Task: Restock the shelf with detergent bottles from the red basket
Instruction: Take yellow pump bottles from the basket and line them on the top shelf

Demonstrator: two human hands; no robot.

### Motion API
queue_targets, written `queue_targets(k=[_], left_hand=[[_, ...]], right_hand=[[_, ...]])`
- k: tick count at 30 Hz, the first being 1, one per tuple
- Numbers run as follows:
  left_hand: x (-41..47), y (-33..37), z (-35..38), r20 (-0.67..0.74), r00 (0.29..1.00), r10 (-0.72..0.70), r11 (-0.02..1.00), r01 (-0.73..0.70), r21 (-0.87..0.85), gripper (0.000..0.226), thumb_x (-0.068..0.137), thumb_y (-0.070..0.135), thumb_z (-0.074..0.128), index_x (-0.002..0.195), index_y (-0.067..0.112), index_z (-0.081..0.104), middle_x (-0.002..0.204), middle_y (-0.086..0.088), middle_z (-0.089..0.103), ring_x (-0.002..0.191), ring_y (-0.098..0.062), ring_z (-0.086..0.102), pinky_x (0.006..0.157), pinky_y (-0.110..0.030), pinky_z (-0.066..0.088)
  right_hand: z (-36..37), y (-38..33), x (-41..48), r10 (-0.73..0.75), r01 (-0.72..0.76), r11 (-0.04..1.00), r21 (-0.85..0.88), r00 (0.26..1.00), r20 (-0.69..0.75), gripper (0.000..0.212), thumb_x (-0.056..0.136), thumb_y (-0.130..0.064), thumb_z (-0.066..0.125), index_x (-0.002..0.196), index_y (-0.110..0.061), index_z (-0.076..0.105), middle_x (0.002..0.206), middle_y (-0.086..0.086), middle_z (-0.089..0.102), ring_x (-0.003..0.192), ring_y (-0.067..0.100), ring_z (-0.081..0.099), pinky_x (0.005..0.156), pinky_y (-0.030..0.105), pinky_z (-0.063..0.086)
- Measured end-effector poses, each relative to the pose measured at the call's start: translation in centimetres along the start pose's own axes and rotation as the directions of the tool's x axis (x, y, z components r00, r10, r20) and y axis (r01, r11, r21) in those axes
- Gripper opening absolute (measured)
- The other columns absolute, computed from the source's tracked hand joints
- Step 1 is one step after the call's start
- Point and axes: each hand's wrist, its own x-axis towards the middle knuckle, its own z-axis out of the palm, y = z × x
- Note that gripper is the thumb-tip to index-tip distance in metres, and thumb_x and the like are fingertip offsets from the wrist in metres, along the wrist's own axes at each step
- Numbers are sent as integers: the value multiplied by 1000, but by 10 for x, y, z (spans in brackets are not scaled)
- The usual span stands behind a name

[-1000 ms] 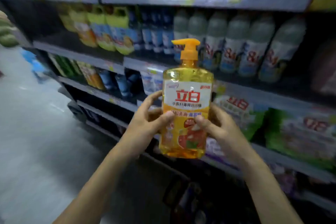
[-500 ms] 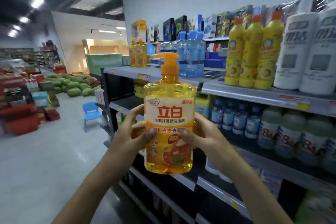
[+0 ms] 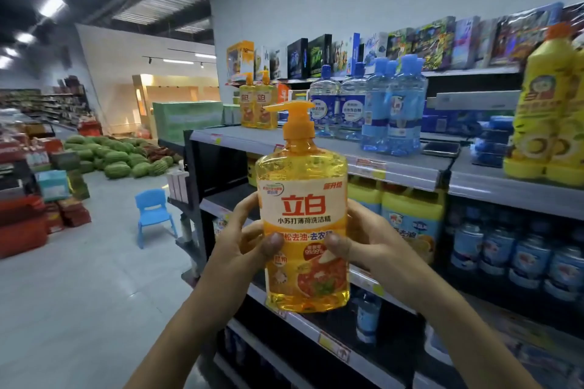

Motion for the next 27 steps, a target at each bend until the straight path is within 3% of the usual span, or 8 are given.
queue_targets(k=[4, 8, 11, 14, 19, 27], left_hand=[[59, -29, -41, 5, 1000, -5, 1000, 5, 3, 79, 51, 69, 82, 121, 51, 51, 115, 6, 73, 107, -18, 70, 76, -29, 60], [130, -43, -79, 20, 1000, -16, 1000, 16, 3, 90, 51, 67, 84, 130, 39, 50, 117, 2, 72, 109, -20, 69, 77, -27, 59], [175, -51, -107, 21, 1000, -10, 1000, 9, 25, 97, 50, 67, 84, 134, 35, 47, 117, 2, 72, 109, -19, 69, 78, -26, 59], [209, -57, -136, 18, 1000, 11, 999, -11, 41, 100, 51, 67, 83, 137, 30, 47, 117, -2, 71, 108, -21, 69, 77, -28, 59], [255, -75, -195, 27, 998, 50, 999, -51, 12, 89, 60, 63, 81, 136, 30, 48, 117, -3, 71, 107, -22, 70, 76, -28, 59], [330, -86, -300, 254, 959, 126, 987, -96, -128, 82, 75, 44, 75, 145, 17, 39, 124, -14, 67, 113, -30, 67, 83, -33, 58]], right_hand=[[4, 33, 72, -18, 17, 1000, -1, 1000, -6, 50, 88, -33, 66, 134, -21, 52, 126, -2, 69, 118, 18, 66, 97, 44, 55], [-3, 56, 150, -14, 14, 999, 29, 1000, -12, 48, 90, -32, 65, 135, -23, 52, 126, -6, 70, 117, 15, 66, 94, 38, 57], [-6, 64, 203, -35, 34, 999, -18, 999, -16, 54, 84, -44, 68, 133, -28, 53, 125, -8, 69, 116, 13, 66, 96, 41, 57], [-2, 71, 248, -40, 40, 999, -27, 999, -18, 56, 82, -43, 68, 133, -26, 53, 125, -7, 70, 116, 15, 66, 97, 44, 56], [21, 80, 315, -40, 38, 997, -70, 999, -32, 50, 86, -41, 68, 132, -27, 54, 125, -8, 70, 116, 14, 66, 98, 45, 55], [75, 85, 409, -65, 41, 989, -142, 984, -167, 48, 83, -37, 69, 129, -28, 55, 121, -8, 71, 112, 13, 68, 89, 36, 59]])
